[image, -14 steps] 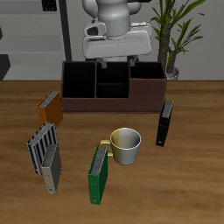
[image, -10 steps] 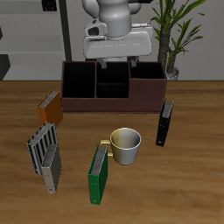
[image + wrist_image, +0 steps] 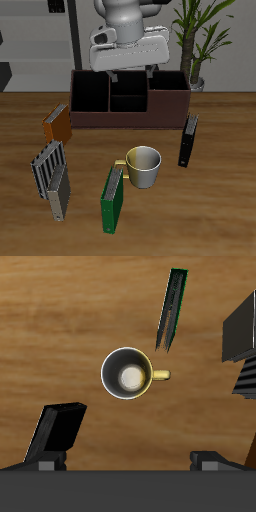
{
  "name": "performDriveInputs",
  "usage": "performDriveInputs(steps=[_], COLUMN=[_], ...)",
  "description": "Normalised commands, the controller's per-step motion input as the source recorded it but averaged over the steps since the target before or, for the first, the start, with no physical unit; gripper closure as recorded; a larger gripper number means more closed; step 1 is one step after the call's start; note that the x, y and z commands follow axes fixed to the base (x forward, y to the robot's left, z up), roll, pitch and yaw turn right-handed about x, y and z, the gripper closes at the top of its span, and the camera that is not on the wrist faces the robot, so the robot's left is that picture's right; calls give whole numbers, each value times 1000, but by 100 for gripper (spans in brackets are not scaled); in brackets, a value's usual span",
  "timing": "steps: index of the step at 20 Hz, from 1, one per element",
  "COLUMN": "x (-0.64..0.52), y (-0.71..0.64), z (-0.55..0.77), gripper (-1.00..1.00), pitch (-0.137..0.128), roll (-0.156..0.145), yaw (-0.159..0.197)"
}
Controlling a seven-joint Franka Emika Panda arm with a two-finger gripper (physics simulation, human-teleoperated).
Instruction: Place the yellow book into the back desk caddy's left compartment
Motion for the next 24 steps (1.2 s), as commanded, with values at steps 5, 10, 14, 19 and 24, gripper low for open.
performDriveInputs(steps=[5, 10, 14, 19, 24], x=[541, 483, 488, 312, 248], y=[-639, -657, -672, -411, -280], z=[165, 102, 29, 17, -111], gripper=[-100, -100, -100, -100, -100], pitch=[-41, -27, 14, -1, 13], roll=[-24, -42, -91, -34, 15], yaw=[-22, -80, 12, -25, 50])
